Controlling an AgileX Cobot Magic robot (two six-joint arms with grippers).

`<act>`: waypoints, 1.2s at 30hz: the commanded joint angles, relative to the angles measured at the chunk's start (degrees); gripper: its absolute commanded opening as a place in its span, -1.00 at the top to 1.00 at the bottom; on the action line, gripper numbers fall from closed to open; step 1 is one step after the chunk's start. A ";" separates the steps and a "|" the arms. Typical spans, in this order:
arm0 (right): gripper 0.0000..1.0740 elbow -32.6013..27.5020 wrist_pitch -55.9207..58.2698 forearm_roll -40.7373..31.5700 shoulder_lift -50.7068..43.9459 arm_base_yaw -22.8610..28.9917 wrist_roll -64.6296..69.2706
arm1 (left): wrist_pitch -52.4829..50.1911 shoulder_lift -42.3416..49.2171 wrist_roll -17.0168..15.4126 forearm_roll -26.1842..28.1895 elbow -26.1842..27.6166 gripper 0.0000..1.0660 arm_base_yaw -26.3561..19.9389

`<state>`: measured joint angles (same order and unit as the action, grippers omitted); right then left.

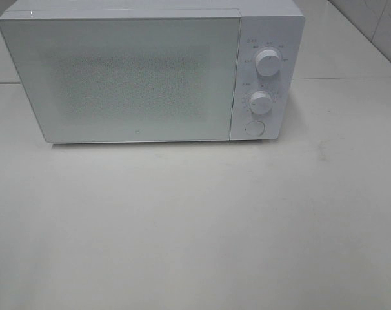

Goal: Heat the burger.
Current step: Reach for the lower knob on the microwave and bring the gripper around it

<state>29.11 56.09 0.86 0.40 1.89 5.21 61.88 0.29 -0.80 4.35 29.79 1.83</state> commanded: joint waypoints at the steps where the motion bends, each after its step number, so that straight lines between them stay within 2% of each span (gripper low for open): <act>1: -0.40 0.69 -1.60 0.69 3.09 -0.17 -0.63 | -0.74 1.32 0.06 0.40 -0.17 -0.84 -0.23; 10: -0.40 0.92 -2.64 0.57 12.09 -0.17 -0.63 | -0.74 1.32 0.06 0.40 -0.17 -0.84 -0.23; 18: -0.40 0.06 -18.22 -2.69 17.70 -0.17 -0.40 | -0.74 1.32 0.06 0.40 -0.17 -0.84 -0.23; 20: -0.40 -1.32 -25.32 -2.58 21.60 -0.17 -0.40 | -0.74 1.32 0.06 0.40 -0.17 -0.84 -0.23; 26: -0.40 -2.23 -31.74 -2.58 26.13 -0.17 -0.40 | -0.74 1.32 0.06 0.40 -0.17 -0.84 -0.23; 36: -0.40 -2.29 -50.65 -2.58 39.76 -0.17 -0.34 | -0.74 1.32 0.06 0.40 -0.17 -0.84 -0.23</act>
<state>26.87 7.51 -1.72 39.88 1.89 5.27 61.88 0.29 -0.80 4.35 29.79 1.83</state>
